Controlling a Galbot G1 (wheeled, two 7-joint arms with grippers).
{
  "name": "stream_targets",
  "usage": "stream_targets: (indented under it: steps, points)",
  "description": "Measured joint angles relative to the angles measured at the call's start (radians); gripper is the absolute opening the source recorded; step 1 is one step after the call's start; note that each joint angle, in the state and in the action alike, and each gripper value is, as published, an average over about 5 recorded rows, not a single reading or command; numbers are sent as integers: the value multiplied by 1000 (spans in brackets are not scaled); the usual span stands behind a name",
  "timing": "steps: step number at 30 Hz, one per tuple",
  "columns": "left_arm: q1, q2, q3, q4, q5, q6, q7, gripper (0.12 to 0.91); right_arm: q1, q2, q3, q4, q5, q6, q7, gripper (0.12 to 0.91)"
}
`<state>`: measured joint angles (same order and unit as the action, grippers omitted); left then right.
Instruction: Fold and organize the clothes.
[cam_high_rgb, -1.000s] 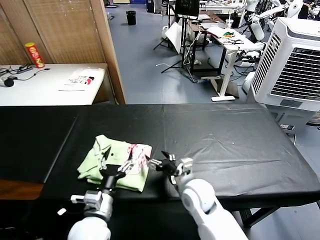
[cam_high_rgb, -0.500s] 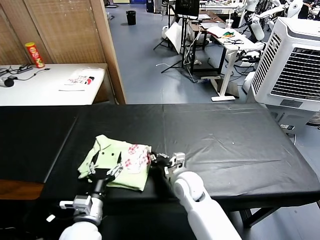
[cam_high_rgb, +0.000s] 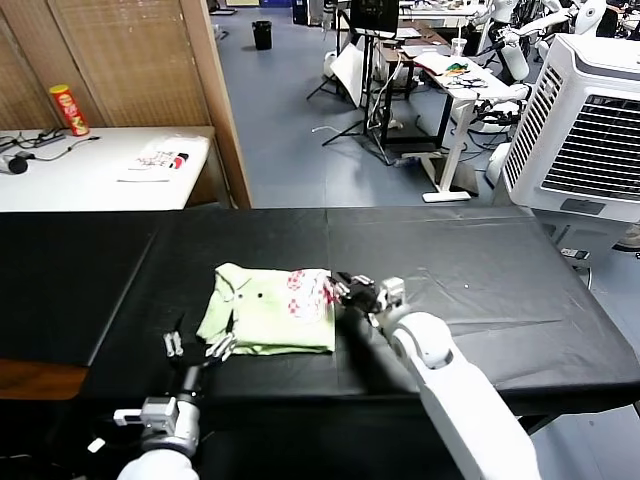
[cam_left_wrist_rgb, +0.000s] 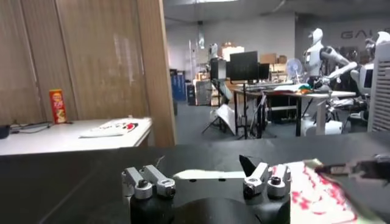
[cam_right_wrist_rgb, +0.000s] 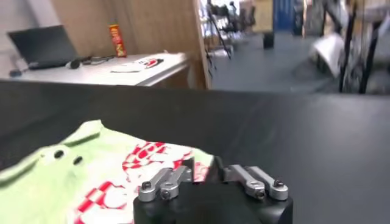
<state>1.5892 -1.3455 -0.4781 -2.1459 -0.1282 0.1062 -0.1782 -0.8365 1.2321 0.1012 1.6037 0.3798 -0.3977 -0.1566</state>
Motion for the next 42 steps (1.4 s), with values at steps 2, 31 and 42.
stream_targets:
  steps: [2,31,42]
  points:
    - [3,2,-4,8,-15,-22,11,798,-27,-33,8,36,-38,39,-5,571]
    - [427,129,-182,-148,-236,-36,-43,798,-1035,-22,303,679,-308,346,467,798]
    - [529,144,-225,-174,-248,-21,-52,798,-1186,-9,330,752,-293,326,496,798]
